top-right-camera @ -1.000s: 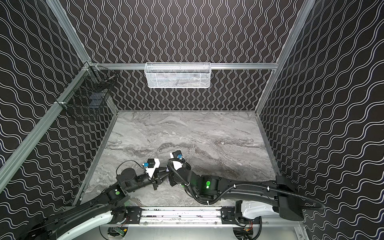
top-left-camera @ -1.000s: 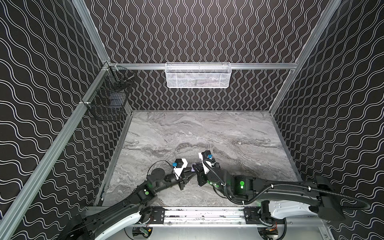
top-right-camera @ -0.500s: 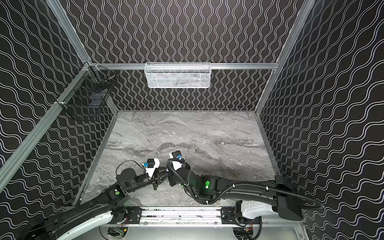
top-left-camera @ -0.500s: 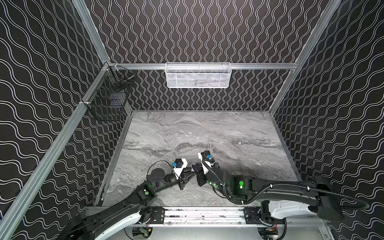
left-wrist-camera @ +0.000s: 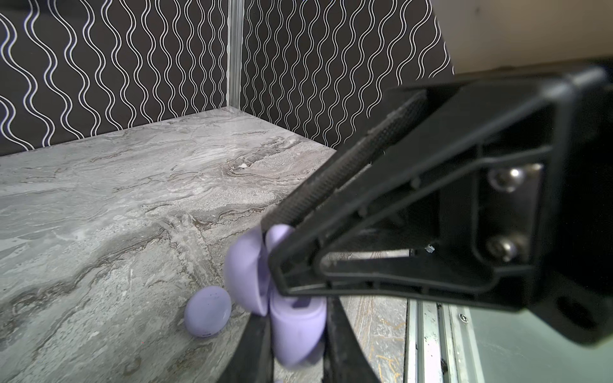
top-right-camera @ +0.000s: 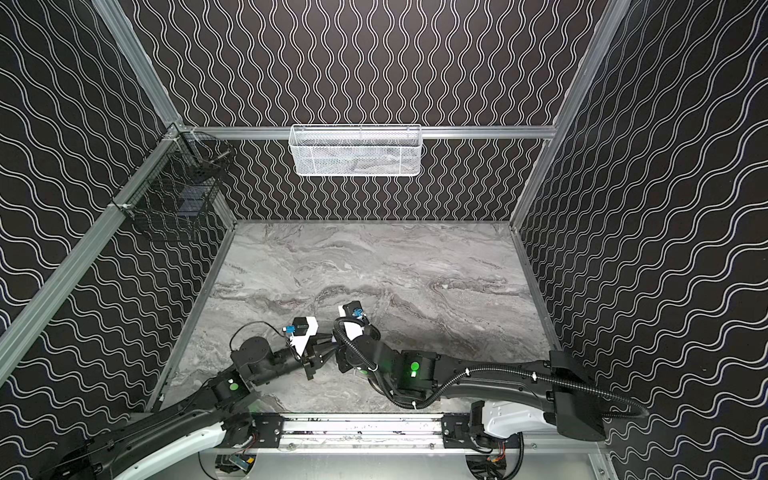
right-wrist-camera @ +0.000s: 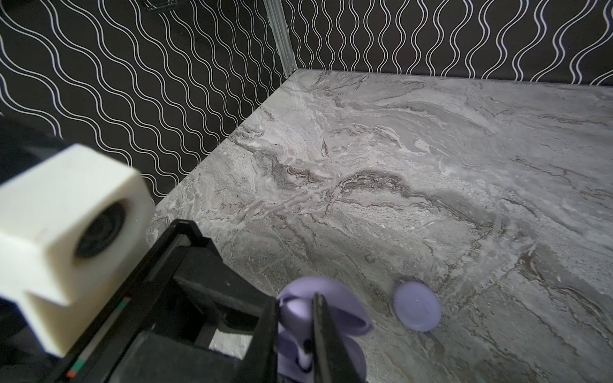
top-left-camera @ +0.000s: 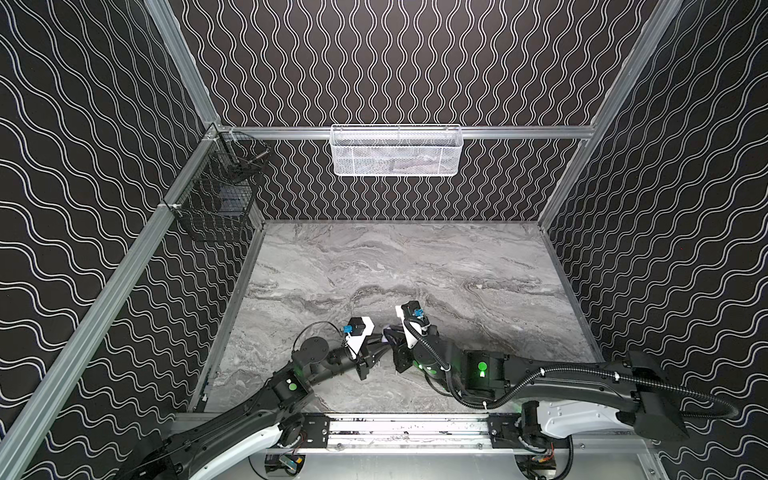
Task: Insert the wireless bluetooth earbuds into the charging case
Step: 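Lower the earbud into the empty slot of the open case with the right gripper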
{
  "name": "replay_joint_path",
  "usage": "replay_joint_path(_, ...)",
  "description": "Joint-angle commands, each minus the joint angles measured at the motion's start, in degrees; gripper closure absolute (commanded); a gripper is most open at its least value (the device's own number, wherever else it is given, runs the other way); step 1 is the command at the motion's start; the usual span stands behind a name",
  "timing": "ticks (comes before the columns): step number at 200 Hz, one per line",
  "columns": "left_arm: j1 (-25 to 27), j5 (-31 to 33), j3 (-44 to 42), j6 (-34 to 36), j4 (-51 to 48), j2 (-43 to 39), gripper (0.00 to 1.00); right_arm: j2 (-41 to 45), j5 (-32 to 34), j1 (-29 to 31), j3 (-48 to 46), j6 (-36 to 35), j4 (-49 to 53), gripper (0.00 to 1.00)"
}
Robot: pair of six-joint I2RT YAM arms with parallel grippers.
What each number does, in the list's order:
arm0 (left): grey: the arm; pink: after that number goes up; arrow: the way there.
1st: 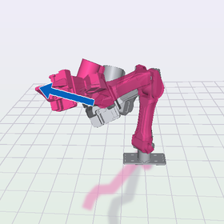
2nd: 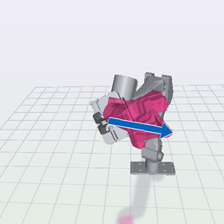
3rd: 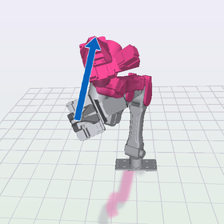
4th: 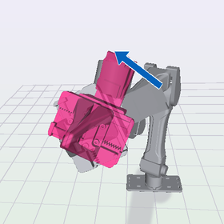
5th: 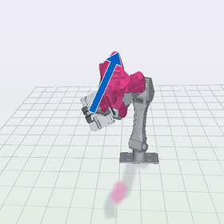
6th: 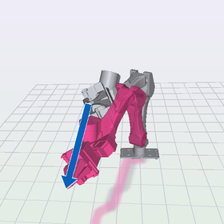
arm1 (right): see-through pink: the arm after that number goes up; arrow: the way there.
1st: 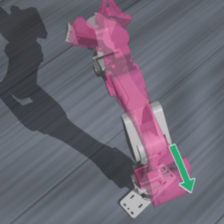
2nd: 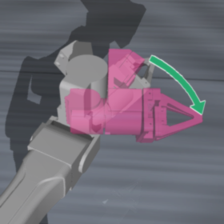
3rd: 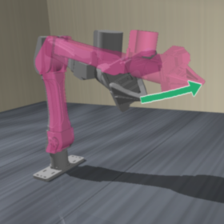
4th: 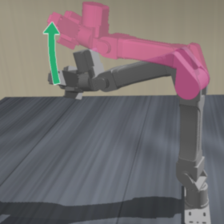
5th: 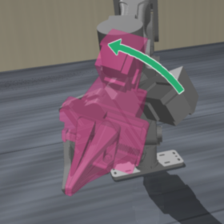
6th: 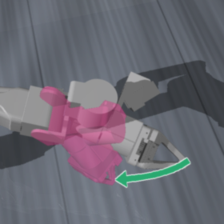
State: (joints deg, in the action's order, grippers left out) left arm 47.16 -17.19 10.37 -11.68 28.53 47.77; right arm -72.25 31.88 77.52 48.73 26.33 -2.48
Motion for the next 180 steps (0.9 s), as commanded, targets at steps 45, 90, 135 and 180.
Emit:
replay_joint_path(45, 0.0, 0.4, -0.1, 0.1, 1.4, -0.2, 1.0, 0.0, -0.1, 0.0, -0.5, 0.6, -1.3, 0.84)
replay_joint_path(90, 0.0, 0.7, -0.3, 0.1, 1.3, -0.7, 1.0, 0.0, -0.2, 0.0, -0.5, 0.5, -1.2, 0.84)
replay_joint_path(135, 0.0, 1.1, -0.3, 0.1, 1.0, -1.2, 1.0, 0.1, -0.2, 0.0, -0.7, 0.7, -0.6, 0.81)
replay_joint_path(180, 0.0, 0.8, -0.4, 0.0, 1.6, -1.2, 1.0, 0.4, 0.0, 0.0, -0.6, 0.7, 0.2, 0.78)
